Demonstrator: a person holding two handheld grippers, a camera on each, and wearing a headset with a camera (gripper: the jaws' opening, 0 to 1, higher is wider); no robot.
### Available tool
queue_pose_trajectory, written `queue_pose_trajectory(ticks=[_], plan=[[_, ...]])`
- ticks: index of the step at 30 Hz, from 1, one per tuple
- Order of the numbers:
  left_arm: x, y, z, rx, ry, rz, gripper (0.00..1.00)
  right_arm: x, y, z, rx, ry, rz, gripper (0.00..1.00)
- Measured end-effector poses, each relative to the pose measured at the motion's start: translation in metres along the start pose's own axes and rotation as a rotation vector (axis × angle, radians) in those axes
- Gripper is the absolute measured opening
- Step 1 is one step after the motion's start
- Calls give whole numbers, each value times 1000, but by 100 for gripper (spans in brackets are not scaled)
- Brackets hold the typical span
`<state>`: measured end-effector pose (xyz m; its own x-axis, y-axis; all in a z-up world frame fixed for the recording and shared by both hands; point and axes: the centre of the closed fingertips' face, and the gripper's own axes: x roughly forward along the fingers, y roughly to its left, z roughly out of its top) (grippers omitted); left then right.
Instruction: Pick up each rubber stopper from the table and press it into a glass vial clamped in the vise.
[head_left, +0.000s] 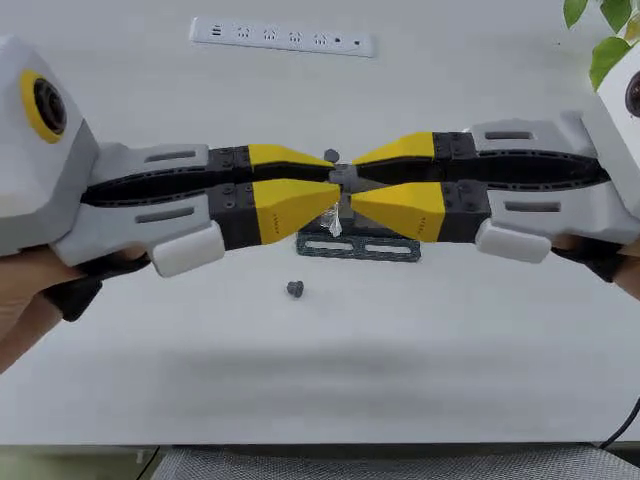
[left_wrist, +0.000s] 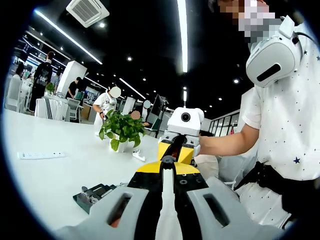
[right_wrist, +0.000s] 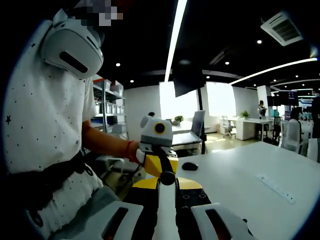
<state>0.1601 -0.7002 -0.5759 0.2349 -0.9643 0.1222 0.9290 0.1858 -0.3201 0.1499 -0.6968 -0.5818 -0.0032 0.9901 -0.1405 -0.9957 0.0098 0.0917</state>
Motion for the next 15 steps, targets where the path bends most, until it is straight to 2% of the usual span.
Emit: queue_pose_trajectory(ticks=[10, 15], plan=[[-1, -3, 5, -21, -27, -25, 3, 0, 2, 6, -4, 3, 12, 6], [-2, -2, 3, -12, -20, -28, 3, -2, -1, 4, 5, 18, 13, 6]])
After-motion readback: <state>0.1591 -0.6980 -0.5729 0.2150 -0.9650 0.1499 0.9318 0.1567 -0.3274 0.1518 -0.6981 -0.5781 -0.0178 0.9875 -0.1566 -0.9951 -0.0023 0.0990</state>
